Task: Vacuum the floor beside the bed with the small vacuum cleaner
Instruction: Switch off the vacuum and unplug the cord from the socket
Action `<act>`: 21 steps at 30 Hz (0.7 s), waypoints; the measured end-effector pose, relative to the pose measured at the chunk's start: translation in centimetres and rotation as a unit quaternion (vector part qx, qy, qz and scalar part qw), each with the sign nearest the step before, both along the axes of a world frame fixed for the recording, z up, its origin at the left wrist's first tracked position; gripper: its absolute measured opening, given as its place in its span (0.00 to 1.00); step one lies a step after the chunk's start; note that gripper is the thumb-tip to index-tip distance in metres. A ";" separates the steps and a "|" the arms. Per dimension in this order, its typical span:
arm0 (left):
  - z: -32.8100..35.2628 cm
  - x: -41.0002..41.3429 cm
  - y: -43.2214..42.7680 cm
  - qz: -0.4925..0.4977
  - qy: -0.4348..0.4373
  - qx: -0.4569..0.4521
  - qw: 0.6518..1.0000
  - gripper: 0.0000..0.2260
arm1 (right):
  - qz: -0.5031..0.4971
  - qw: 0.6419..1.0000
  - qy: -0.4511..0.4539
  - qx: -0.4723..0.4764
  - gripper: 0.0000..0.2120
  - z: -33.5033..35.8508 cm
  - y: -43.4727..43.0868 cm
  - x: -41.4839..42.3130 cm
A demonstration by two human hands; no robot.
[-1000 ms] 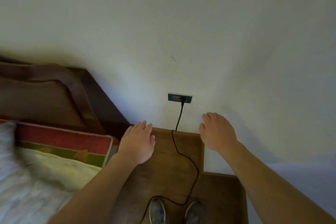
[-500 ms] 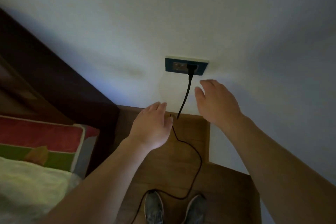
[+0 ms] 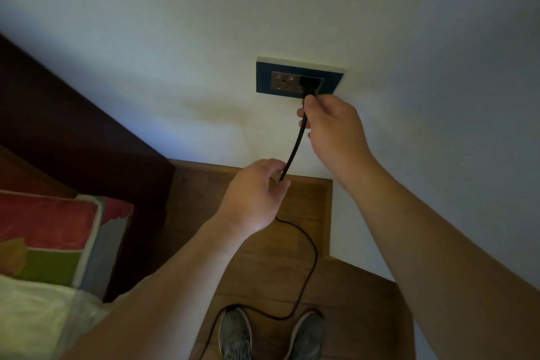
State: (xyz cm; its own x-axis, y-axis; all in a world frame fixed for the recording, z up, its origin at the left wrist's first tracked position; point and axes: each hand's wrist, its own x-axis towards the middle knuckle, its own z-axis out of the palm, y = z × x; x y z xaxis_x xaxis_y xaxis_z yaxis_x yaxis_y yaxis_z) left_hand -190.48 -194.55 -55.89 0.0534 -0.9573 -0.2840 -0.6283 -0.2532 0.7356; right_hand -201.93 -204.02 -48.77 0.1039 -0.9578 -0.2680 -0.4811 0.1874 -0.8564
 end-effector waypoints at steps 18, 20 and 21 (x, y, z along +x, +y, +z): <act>0.1 -0.6 3.0 0.031 0.089 -0.081 0.992 0.05 | -0.120 0.986 -0.099 0.059 0.11 0.2 0.5 1.6; 0.3 -0.6 3.4 0.032 0.082 -0.096 0.991 0.04 | -0.135 0.984 -0.104 0.060 0.11 0.1 0.6 1.7; 0.4 -0.7 3.5 0.035 0.081 -0.101 0.991 0.03 | -0.143 0.982 -0.105 0.061 0.11 0.0 0.6 1.8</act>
